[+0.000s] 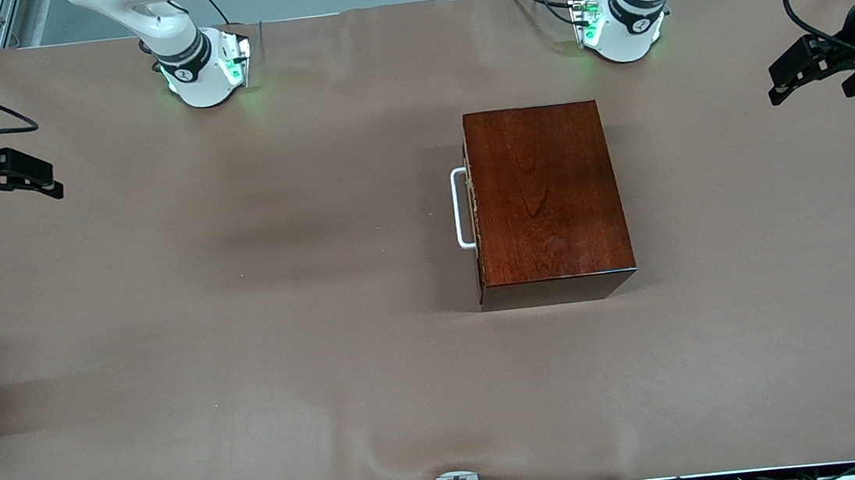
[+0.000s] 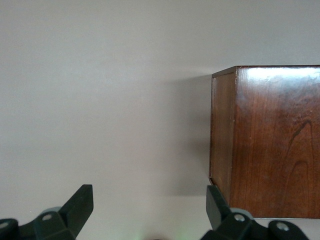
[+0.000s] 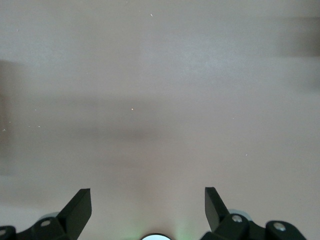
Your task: Open drawer, take yellow block, close drawer
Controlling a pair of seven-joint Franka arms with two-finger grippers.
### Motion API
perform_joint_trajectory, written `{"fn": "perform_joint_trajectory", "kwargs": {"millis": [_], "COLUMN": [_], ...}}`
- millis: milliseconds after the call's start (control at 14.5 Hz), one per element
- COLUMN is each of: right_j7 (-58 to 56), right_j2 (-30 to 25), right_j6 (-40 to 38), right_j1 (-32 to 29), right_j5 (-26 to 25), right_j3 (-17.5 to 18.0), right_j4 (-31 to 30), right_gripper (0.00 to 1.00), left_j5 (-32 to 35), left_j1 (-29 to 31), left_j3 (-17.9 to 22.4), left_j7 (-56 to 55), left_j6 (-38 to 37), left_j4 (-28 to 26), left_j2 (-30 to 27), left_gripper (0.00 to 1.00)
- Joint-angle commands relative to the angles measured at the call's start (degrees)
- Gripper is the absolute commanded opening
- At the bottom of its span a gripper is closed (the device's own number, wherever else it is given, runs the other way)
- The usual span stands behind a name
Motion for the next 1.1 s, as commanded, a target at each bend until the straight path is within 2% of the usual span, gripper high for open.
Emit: {"fn": "perform_joint_trajectory", "kwargs": {"millis": [0,483,1034], "right_j7": [-0.5,-0.6,-0.5], "right_j2": [-1.8,-1.8,-1.8], "right_j6": [0.3,0.2,0.3], "right_j1": [-1.2,-1.2,-1.3], "right_j5": [-0.7,-0.7,-0.7], "right_j3": [1.0,1.0,1.0], "right_j4": [-1.8,-1.8,-1.8], "right_gripper": [1.00,1.00,1.00], "left_j5": [-0.2,1.5,1.7], "left_j1": [0.4,0.3,-0.7], "left_j3": [-0.2,-0.3,-1.1], "left_j7": [-0.7,-0.7,-0.6], "left_j6": [-1.4,-1.5,-1.9], "left_j4": [2.1,6.6,7.0], "left_j2": [0.6,2.8,4.0], "left_gripper": [1.00,1.00,1.00]}}
